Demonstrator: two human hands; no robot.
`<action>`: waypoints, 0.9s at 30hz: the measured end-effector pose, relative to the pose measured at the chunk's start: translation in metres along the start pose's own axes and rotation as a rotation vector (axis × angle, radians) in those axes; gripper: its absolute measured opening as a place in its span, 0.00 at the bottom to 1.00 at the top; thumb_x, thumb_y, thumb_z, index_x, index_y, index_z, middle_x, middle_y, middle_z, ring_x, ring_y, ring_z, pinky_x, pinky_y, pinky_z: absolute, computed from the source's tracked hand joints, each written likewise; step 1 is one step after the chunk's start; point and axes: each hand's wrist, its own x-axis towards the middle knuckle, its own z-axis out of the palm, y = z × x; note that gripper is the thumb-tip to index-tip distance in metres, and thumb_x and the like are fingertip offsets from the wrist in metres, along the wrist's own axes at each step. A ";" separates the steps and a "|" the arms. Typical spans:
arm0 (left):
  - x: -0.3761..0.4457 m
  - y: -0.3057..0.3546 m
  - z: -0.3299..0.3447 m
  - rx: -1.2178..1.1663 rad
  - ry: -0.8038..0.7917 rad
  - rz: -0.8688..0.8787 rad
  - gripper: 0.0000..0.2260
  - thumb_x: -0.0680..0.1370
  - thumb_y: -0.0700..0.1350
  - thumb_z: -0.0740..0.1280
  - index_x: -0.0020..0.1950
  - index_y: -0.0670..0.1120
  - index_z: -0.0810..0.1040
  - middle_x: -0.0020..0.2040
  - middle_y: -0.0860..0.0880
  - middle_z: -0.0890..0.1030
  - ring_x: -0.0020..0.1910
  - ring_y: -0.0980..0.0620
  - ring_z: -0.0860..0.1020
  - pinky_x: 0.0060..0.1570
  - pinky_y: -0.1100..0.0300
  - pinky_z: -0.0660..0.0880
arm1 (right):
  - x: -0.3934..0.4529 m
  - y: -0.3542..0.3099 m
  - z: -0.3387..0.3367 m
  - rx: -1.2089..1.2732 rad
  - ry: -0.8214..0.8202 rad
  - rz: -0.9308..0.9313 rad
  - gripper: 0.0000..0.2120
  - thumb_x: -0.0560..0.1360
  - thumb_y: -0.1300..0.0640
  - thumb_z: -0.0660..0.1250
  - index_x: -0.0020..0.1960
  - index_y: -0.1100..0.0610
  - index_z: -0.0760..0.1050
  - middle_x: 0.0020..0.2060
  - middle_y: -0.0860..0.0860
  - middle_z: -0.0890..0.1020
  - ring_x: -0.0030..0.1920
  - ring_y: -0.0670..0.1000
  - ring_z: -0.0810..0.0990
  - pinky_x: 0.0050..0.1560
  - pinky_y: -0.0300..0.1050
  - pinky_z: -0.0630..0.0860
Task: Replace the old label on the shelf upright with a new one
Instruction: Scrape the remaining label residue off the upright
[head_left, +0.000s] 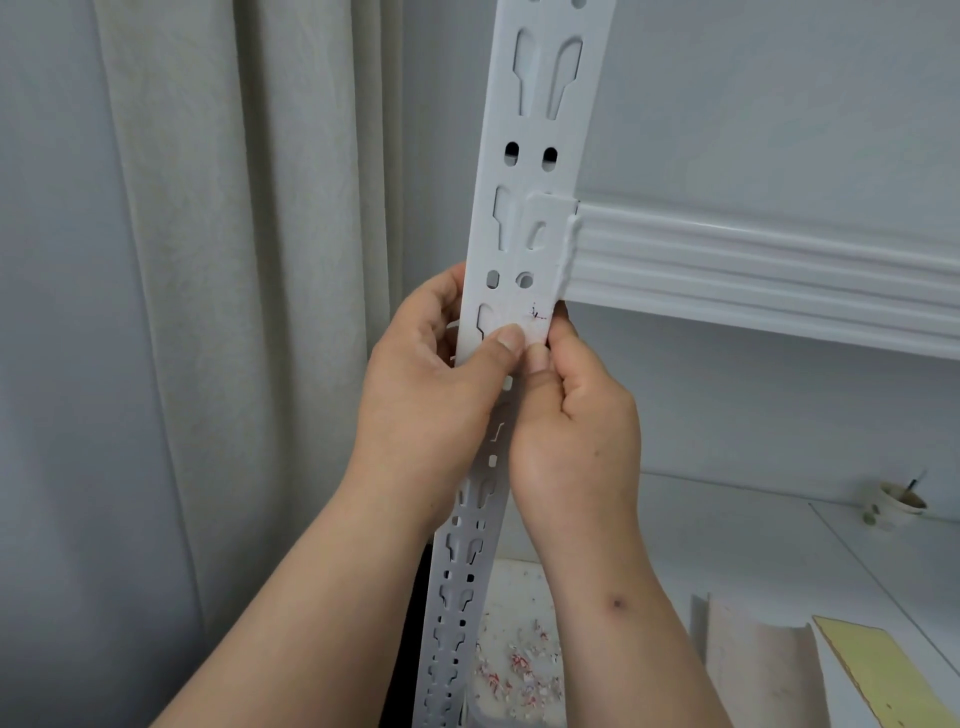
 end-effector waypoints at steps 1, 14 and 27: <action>0.000 0.000 0.001 0.002 0.006 -0.001 0.17 0.77 0.34 0.69 0.62 0.51 0.77 0.54 0.54 0.85 0.53 0.54 0.84 0.48 0.63 0.80 | 0.000 0.000 0.000 0.001 0.000 0.000 0.17 0.82 0.55 0.56 0.69 0.44 0.71 0.58 0.45 0.81 0.58 0.46 0.79 0.59 0.48 0.76; -0.001 0.004 0.010 0.075 0.081 -0.003 0.16 0.76 0.40 0.72 0.62 0.51 0.78 0.51 0.56 0.86 0.49 0.57 0.84 0.53 0.55 0.81 | 0.000 0.001 0.002 0.071 -0.004 0.007 0.16 0.82 0.52 0.55 0.68 0.41 0.71 0.55 0.44 0.82 0.56 0.44 0.80 0.58 0.46 0.77; 0.000 0.003 0.013 0.126 0.124 -0.003 0.17 0.75 0.42 0.72 0.62 0.51 0.76 0.52 0.56 0.85 0.48 0.58 0.84 0.53 0.53 0.81 | -0.003 -0.005 0.002 0.097 0.005 0.017 0.14 0.82 0.54 0.56 0.60 0.39 0.76 0.50 0.41 0.83 0.51 0.39 0.81 0.55 0.41 0.78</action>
